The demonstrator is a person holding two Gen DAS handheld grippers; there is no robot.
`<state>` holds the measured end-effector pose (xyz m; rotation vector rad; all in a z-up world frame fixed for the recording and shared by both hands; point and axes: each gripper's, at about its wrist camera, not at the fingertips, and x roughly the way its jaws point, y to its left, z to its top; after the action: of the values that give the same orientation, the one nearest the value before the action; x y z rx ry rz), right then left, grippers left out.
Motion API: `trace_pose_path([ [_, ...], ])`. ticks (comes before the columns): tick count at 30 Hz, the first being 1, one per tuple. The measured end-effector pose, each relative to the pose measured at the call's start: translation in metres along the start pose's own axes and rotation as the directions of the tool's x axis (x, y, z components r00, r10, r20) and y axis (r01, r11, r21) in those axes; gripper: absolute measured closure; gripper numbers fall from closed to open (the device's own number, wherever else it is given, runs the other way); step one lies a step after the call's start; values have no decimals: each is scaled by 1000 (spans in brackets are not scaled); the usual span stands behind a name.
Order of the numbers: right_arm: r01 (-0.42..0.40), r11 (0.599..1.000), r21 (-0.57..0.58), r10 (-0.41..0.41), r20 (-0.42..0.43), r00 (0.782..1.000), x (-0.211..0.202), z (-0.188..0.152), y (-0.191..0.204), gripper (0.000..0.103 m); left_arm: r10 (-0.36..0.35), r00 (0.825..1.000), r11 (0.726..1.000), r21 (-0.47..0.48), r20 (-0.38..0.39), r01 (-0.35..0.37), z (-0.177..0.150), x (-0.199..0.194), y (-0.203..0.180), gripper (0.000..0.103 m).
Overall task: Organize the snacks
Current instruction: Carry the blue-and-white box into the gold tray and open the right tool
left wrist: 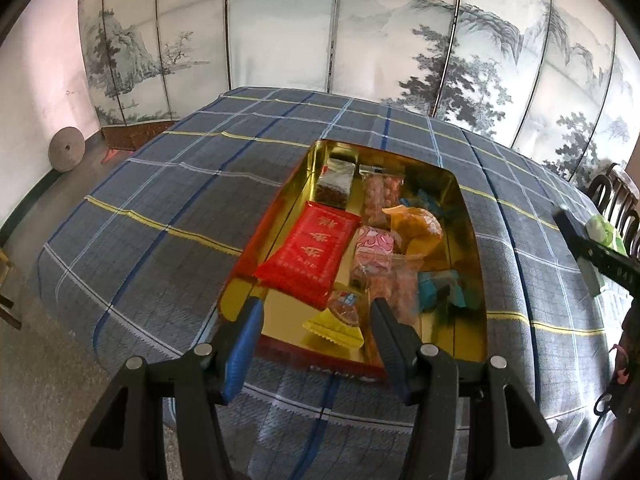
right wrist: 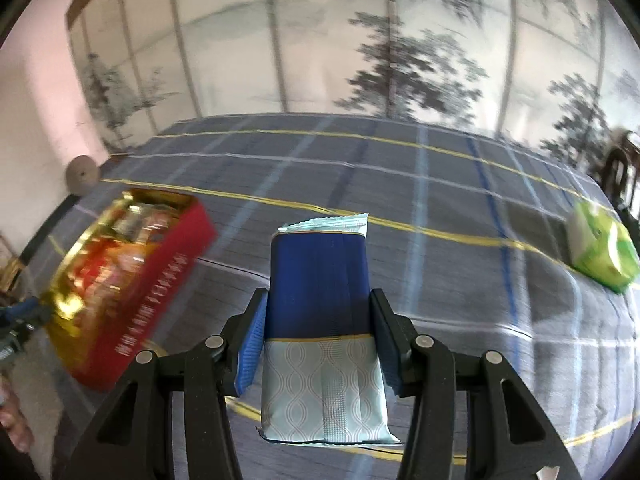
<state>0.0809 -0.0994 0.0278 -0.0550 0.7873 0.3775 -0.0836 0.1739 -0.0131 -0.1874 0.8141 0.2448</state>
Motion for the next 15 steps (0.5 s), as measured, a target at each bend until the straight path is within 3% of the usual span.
trace_pose_path([
  [6, -128, 991, -36, 128, -4, 992, 8, 16, 56, 57, 9, 1000, 1000, -5, 4, -9, 0, -6, 4, 44],
  [15, -276, 961, -35, 273, -67, 960, 39, 24, 132, 57, 26, 1000, 999, -36, 1, -26, 0, -11, 22, 43],
])
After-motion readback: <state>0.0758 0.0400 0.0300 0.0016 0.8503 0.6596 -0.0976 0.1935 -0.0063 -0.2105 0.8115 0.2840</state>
